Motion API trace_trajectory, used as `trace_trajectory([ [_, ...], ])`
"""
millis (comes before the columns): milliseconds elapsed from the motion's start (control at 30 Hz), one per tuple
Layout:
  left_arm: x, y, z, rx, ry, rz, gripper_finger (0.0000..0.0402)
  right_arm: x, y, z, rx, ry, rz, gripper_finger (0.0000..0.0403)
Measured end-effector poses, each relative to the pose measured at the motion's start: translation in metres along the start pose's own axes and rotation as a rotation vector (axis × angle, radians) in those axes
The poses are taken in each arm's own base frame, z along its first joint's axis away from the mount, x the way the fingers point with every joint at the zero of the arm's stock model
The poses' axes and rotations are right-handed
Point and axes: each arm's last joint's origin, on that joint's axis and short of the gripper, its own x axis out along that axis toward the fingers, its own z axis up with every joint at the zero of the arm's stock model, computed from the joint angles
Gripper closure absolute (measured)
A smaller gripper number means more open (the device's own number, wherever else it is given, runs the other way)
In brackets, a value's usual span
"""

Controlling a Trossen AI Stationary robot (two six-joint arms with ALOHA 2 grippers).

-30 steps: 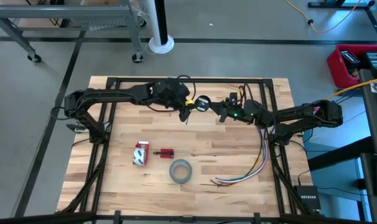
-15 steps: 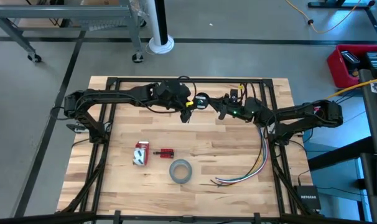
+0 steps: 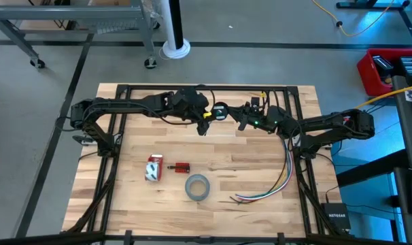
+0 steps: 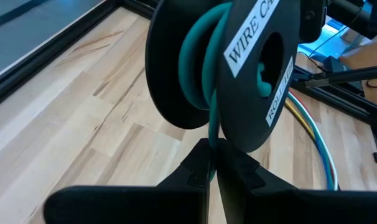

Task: Coil cords
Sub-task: Coil the green wire onto the spool

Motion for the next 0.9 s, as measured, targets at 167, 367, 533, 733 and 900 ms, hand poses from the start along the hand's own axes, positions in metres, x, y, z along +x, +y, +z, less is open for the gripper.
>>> trace_trajectory([
  [167,0.0001,-0.0001,-0.0001,0.0,0.0,-0.001,0.0391,0.0,-0.0004,-0.0005,0.0,0.007,-0.005,0.0398],
  [367,0.0001,0.0,-0.0002,0.056,0.001,0.0,0.0384,0.0,-0.0005,-0.0007,0.0,0.009,-0.005,0.0398],
  [533,0.0002,0.0,-0.0005,0.078,0.002,0.0,0.034,0.0,-0.0003,-0.0005,0.0,0.008,-0.004,0.0398],
  [733,0.0002,0.0,-0.0005,0.074,0.002,0.0,0.0301,0.0,-0.0003,-0.0006,0.0,0.009,-0.004,0.0398],
  [900,0.0002,-0.0004,-0.0013,0.055,0.01,0.001,0.0302,0.0,-0.0005,-0.0008,0.0,0.011,-0.005,0.0398],
])
